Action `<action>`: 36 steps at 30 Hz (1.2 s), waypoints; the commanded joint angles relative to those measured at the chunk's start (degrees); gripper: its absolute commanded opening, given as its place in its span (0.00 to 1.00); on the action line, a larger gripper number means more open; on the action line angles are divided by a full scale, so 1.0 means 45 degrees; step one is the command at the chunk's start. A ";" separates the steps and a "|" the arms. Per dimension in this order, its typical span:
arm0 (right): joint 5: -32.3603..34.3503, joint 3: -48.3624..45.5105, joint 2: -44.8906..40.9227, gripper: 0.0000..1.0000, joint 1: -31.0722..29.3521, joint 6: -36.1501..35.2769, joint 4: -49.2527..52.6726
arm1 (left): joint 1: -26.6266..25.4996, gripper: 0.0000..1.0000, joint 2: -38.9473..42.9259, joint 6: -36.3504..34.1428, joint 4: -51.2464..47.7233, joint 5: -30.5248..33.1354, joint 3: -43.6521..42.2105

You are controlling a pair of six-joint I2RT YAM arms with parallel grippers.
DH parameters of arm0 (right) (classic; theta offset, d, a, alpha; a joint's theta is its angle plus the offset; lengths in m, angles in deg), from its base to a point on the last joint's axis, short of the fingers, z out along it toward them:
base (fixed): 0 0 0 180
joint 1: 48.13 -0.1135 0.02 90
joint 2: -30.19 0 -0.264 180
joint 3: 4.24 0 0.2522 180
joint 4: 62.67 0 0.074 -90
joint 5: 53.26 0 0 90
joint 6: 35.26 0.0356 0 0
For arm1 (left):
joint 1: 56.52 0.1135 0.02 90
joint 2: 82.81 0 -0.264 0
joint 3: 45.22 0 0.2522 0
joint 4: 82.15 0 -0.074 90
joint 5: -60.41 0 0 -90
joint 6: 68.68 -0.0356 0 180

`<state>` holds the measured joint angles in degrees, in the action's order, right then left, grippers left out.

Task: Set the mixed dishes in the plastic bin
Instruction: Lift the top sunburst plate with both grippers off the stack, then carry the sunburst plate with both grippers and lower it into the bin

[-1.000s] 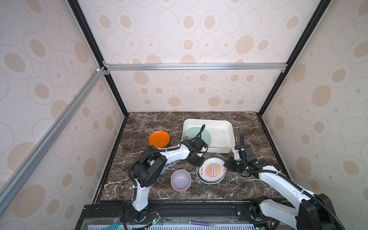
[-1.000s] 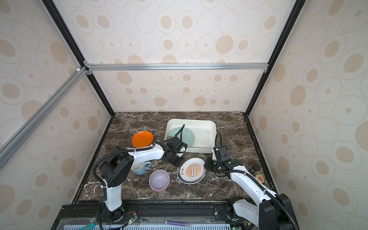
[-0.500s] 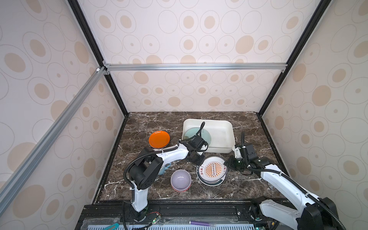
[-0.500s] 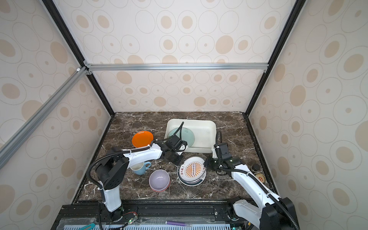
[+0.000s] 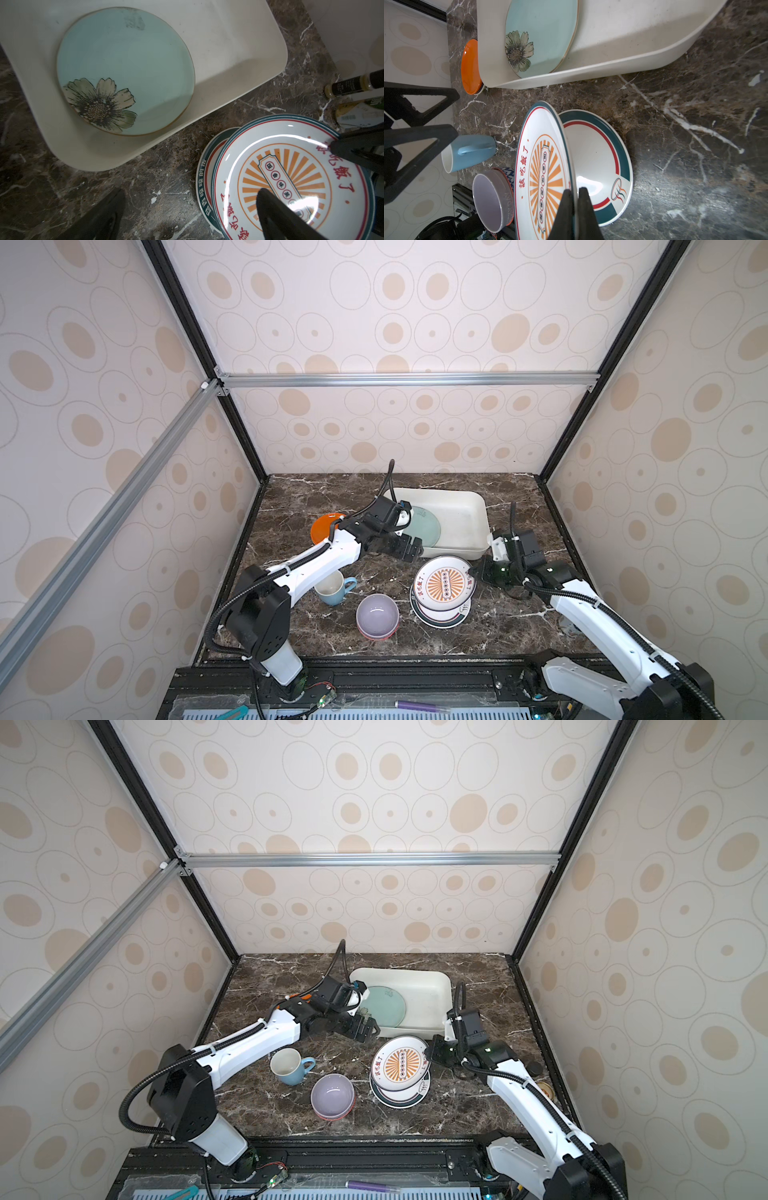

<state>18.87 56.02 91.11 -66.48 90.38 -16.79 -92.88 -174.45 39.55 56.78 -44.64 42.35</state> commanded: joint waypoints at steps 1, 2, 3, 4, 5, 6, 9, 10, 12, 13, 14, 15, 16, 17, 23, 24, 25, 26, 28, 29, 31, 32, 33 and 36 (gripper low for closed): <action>-0.0261 0.1360 0.0639 0.00 0.0034 -0.0098 -0.0289 | 0.0614 0.99 0.0725 0.0214 -0.0053 0.0198 0.0305; -0.0283 0.1731 0.0942 0.00 0.0034 -0.0130 -0.0369 | 0.0834 0.99 0.0939 0.0291 0.0021 0.0235 0.0242; -0.0218 0.2048 0.1238 0.00 0.0021 -0.0125 -0.0422 | 0.1001 0.99 0.1147 0.0338 0.0103 0.0229 0.0170; -0.0145 0.2422 0.1566 0.00 0.0030 -0.0128 -0.0538 | 0.1194 0.99 0.1346 0.0391 0.0179 0.0212 0.0083; -0.0066 0.2767 0.1921 0.00 0.0022 -0.0162 -0.0696 | 0.1359 0.99 0.1586 0.0412 0.0238 0.0215 0.0026; 0.0014 0.3083 0.2247 0.00 0.0032 -0.0137 -0.0858 | 0.1488 0.99 0.1745 0.0403 0.0267 0.0254 -0.0015; 0.0127 0.4307 0.3631 0.00 0.0048 -0.0162 -0.1233 | 0.1878 0.99 0.2083 0.0297 0.0293 0.0199 -0.0108; 0.0097 0.4826 0.4167 0.00 0.0050 -0.0173 -0.1339 | 0.2001 0.99 0.2147 0.0251 0.0304 0.0136 -0.0145; 0.0082 0.5668 0.5265 0.00 0.0038 -0.0185 -0.1652 | 0.2213 0.99 0.2216 0.0209 0.0408 -0.0133 -0.0277; 0.0063 0.6143 0.5839 0.00 0.0040 -0.0181 -0.1796 | 0.2363 0.99 0.2223 0.0206 0.0520 -0.0254 -0.0358; 0.0056 0.6681 0.6498 0.00 0.0051 -0.0219 -0.1882 | 0.2471 0.99 0.2238 0.0232 0.0638 -0.0368 -0.0435; 0.0004 0.7167 0.7071 0.00 0.0043 -0.0292 -0.1927 | 0.2564 0.99 0.2238 0.0240 0.0756 -0.0462 -0.0524; -0.0036 0.7784 0.7713 0.00 0.0048 -0.0381 -0.1813 | 0.2675 0.99 0.2238 0.0243 0.0892 -0.0559 -0.0623; -0.0099 0.8408 0.8387 0.00 0.0065 -0.0492 -0.1639 | 0.2788 0.99 0.2209 0.0270 0.1006 -0.0628 -0.0718; -0.0603 1.0654 1.1202 0.00 0.0128 -0.0834 -0.1482 | 0.3223 0.99 0.1999 0.0123 0.1245 -0.1014 -0.1026; -0.0656 1.0816 1.1461 0.00 0.0130 -0.0858 -0.1538 | 0.3311 0.99 0.1987 0.0072 0.1288 -0.1059 -0.1082; -0.0667 1.1002 1.1755 0.00 0.0122 -0.0873 -0.1537 | 0.3384 0.99 0.1958 0.0039 0.1340 -0.1118 -0.1140; -0.0623 1.1194 1.2010 0.00 0.0134 -0.0905 -0.1537 | 0.3473 0.99 0.1931 0.0022 0.1408 -0.1212 -0.1198; -0.0519 1.1508 1.2421 0.00 0.0168 -0.1010 -0.1514 | 0.3597 0.99 0.1859 0.0010 0.1541 -0.1411 -0.1306; -0.0512 1.1665 1.2630 0.00 0.0181 -0.1043 -0.1500 | 0.3659 0.99 0.1821 0.0012 0.1618 -0.1484 -0.1357; -0.0620 1.1968 1.3038 0.00 0.0226 -0.1108 -0.1446 | 0.3740 0.99 0.1717 0.0013 0.1722 -0.1609 -0.1454; -0.0659 1.2147 1.3276 0.00 0.0228 -0.1126 -0.1368 | 0.3788 0.99 0.1641 -0.0004 0.1751 -0.1694 -0.1493; -0.0696 1.2257 1.3459 0.00 0.0249 -0.1114 -0.1308 | 0.3827 0.99 0.1590 -0.0006 0.1762 -0.1710 -0.1508; -0.0702 1.2343 1.3908 0.00 0.0259 -0.1135 -0.1320 | 0.3920 0.99 0.1448 -0.0029 0.1790 -0.1809 -0.1563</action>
<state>17.01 109.79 152.23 -65.67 85.90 -22.99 -75.99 -167.32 40.78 63.73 -51.28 35.46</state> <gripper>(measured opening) 0.065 0.990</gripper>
